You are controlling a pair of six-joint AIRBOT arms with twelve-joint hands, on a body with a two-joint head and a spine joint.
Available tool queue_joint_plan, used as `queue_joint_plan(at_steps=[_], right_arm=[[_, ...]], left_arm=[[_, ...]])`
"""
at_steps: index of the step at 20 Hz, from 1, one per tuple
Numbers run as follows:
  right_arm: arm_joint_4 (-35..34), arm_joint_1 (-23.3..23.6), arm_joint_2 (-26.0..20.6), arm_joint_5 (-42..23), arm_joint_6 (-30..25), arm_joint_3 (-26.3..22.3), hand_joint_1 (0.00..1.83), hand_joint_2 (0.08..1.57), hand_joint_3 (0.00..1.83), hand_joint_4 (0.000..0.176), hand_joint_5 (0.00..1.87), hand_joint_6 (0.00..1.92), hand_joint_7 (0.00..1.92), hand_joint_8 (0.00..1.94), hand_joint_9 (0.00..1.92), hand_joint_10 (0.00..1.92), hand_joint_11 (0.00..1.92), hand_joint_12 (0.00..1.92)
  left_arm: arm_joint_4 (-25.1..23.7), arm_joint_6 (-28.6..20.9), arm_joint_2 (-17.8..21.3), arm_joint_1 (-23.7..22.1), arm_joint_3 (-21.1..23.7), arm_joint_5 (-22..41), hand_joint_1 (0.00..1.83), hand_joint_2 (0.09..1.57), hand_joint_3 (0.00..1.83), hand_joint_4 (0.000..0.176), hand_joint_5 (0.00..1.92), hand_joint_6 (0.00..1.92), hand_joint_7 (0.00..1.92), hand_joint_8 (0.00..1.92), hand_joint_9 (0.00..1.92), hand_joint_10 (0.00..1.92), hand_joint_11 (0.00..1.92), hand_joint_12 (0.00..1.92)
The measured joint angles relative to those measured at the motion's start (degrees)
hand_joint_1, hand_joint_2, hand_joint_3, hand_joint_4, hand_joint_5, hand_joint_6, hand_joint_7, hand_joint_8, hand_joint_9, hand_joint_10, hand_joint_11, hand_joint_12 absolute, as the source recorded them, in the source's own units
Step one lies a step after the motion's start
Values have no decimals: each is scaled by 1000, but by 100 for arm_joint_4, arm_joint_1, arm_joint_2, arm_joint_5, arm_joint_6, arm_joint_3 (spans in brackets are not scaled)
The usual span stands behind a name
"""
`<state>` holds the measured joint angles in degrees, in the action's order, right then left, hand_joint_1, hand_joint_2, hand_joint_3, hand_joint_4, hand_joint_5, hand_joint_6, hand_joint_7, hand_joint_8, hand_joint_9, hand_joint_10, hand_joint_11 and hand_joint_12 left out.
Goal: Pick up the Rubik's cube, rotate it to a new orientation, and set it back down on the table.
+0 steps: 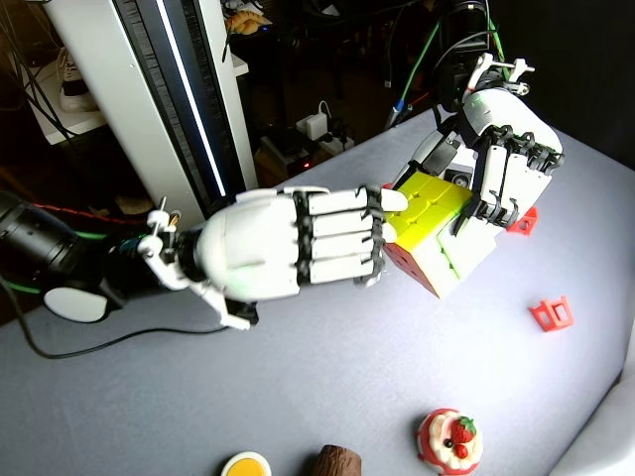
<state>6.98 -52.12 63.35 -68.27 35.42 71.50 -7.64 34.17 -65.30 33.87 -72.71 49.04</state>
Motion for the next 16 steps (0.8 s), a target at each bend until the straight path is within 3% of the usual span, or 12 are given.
queue_joint_plan(at_steps=[1,2,4,6,7,13,16], right_arm=[[-39,0,11,2,2,52,15,1405,5,0,39,45,0,0,0,2,0,174],[-116,0,48,7,2,120,3,1400,3,0,61,48,0,0,0,0,0,34],[-138,0,90,61,2,216,2,1404,4,0,65,50,0,0,0,0,0,0],[-168,0,155,164,2,308,0,1383,0,0,27,34,0,0,0,0,0,0],[-162,2,184,232,-2,343,0,1379,0,0,20,31,0,0,0,0,0,0],[63,173,341,525,0,466,19,1394,0,0,0,0,0,0,0,0,0,0],[234,173,345,546,0,435,56,1376,0,0,0,0,0,0,0,0,26,16]], left_arm=[[-35,2,0,0,0,11,1229,584,1419,0,894,1640,1005,1921,1312,1921,1407,1921],[-35,2,0,0,4,24,1236,553,1443,0,924,1627,1026,1881,1282,1921,1372,1921],[-70,-4,0,0,4,74,1244,585,1303,0,922,1486,993,1802,1204,1921,1284,1921],[-90,-17,0,0,35,85,1225,713,1119,0,835,1438,889,1876,1276,1921,1386,1921],[-142,-22,0,0,48,103,1231,636,1273,0,860,1544,963,1864,1298,1921,1404,1921],[-181,-39,0,-2,63,118,1234,655,1201,0,842,1504,967,1803,1284,1921,1389,1921],[-184,-37,0,-2,63,114,1237,614,1287,0,851,1567,1007,1796,1317,1921,1423,1921]])
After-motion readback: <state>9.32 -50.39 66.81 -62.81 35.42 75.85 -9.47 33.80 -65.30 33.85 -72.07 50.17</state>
